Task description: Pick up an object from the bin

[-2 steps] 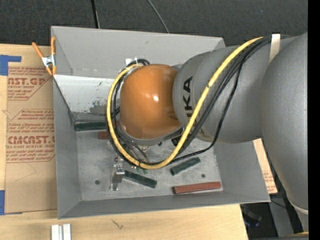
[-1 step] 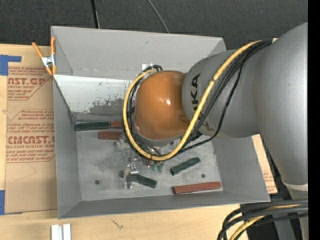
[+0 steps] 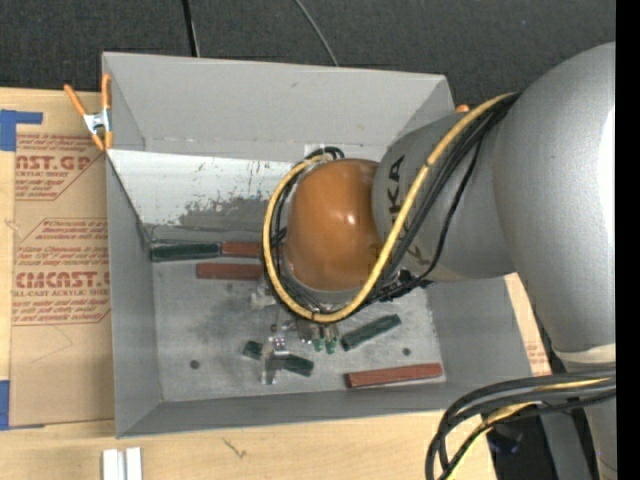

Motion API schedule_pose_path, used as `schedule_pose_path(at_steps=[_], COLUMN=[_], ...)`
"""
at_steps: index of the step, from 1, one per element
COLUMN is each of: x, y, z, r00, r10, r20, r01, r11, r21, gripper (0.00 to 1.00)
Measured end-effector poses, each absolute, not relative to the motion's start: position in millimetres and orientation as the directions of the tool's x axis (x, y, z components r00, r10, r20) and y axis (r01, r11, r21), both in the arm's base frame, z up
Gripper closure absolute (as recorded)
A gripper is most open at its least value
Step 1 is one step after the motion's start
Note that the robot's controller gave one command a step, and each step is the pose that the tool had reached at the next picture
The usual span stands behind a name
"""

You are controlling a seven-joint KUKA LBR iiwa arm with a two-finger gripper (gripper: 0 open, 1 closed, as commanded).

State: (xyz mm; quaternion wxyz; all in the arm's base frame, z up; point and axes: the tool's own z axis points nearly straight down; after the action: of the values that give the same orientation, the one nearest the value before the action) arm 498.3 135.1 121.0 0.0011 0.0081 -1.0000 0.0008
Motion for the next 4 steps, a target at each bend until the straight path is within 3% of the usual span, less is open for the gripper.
schedule_pose_path(at_steps=[1,2,3,4], x=[497.9,487.2,487.3,490.0], y=[133.7,124.9,124.8,129.5], z=[116.3,74.9,74.9,104.0], r00=[-1.000,-0.978,-0.978,-0.979], r10=[0.024,-0.209,-0.209,-0.205], r20=[0.000,-0.013,-0.013,0.003], r01=[0.024,-0.209,-0.209,-0.205], r11=[1.000,0.978,0.978,0.979], r21=[0.001,0.002,0.002,0.000], gripper=[0.00,1.00,1.00,1.00])
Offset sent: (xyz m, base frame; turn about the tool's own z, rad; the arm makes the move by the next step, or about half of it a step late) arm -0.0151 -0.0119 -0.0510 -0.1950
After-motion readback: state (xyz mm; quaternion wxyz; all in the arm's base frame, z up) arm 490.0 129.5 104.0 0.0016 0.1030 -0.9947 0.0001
